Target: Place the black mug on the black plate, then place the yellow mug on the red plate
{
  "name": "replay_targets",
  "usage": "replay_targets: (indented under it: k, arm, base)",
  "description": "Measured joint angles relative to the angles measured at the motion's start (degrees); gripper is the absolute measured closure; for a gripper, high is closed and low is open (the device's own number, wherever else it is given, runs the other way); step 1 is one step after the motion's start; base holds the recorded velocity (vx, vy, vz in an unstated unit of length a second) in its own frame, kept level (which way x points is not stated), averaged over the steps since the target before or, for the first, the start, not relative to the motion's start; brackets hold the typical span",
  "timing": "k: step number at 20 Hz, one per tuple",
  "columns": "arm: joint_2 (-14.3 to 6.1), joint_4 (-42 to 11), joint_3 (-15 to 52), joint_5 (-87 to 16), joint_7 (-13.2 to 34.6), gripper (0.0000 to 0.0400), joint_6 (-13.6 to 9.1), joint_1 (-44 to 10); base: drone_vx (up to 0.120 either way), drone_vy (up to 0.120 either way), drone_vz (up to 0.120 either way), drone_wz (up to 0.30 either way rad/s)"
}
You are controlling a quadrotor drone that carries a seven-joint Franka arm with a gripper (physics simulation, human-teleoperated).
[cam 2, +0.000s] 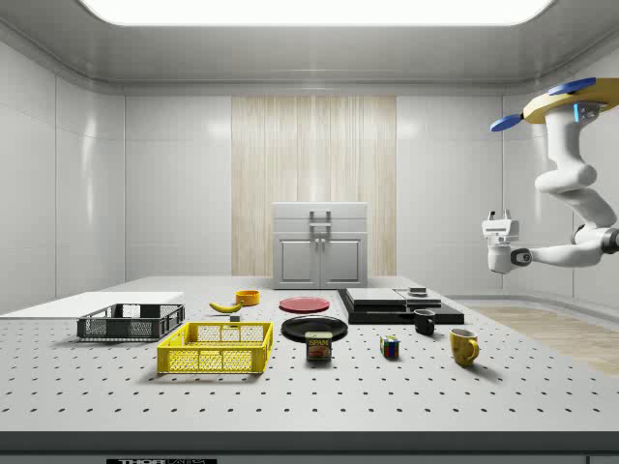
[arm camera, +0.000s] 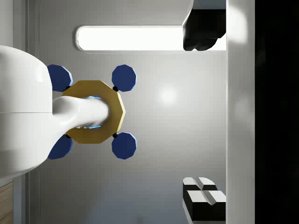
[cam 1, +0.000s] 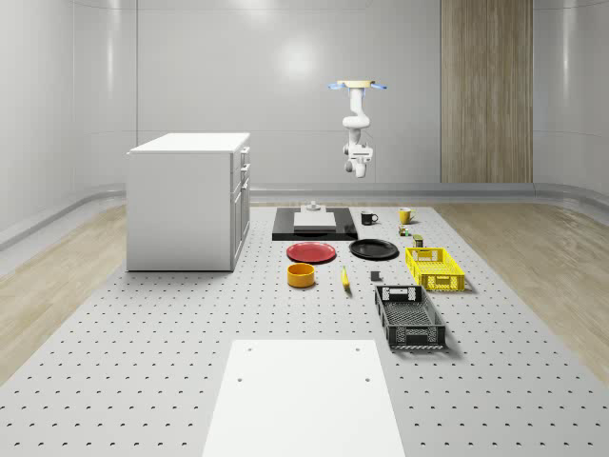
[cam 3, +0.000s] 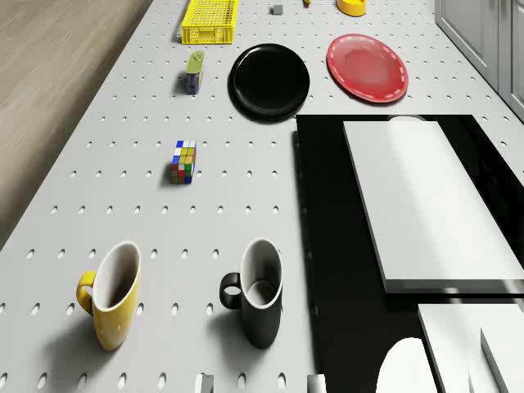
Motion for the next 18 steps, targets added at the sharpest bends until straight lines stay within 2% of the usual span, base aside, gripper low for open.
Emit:
replay_targets:
  k: [6, 11, 18]
  arm:
    - [1.45, 7.33, 0.08, 0.06, -0.09, 0.0000, -5.61, -0.16]
    - [3.40, 12.73, 0.14, 0.09, -0.12, 0.0000, -8.83, -0.24]
    - [4.71, 16.21, 0.19, 0.12, -0.16, 0.0000, -10.69, -0.33]
  base:
    - [0.000, 0.000, 0.000, 0.000]
    - [0.000, 0.000, 0.000, 0.000]
    - [0.120, 0.000, 0.000, 0.000]
